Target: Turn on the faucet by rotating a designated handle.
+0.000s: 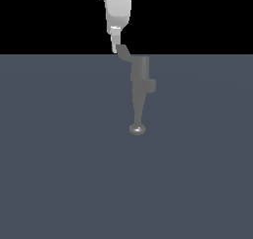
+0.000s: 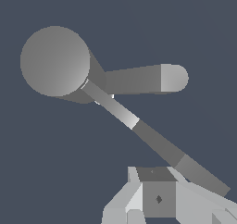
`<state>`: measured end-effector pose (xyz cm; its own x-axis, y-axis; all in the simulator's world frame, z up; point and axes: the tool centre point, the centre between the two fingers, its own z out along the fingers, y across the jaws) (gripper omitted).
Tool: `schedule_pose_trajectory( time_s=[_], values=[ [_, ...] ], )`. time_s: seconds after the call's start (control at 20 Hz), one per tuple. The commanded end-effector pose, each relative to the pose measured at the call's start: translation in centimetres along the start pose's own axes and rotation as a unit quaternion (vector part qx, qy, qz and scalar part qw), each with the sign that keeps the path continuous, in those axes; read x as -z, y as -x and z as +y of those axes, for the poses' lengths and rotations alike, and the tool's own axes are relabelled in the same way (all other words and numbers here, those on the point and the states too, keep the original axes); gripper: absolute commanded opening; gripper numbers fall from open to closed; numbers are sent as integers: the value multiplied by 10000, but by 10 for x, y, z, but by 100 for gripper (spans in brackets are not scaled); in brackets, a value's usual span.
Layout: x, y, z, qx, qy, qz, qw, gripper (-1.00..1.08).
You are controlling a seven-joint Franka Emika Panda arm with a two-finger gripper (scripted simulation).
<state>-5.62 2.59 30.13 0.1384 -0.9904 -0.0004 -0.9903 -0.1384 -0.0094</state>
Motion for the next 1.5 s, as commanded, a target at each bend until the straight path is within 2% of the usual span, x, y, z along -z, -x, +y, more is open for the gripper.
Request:
schedule_pose_trajectory(
  time_s=[0.0,0.4,0.5,1.25,1.3,1.35,1.45],
  values=[
    [-1,-15,11,-72,30,1,10000,-100],
    [-2,-39,36,-77,46,2,10000,-100],
    [0,-31,30,-19,13,6,10000,-100],
    [-2,-124,33,-75,46,3,10000,-100],
    [-2,-124,33,-75,46,3,10000,-100],
    [0,-101,27,99,28,0,9999,-100],
    [0,-107,23,85,30,1,10000,-100]
  ],
)
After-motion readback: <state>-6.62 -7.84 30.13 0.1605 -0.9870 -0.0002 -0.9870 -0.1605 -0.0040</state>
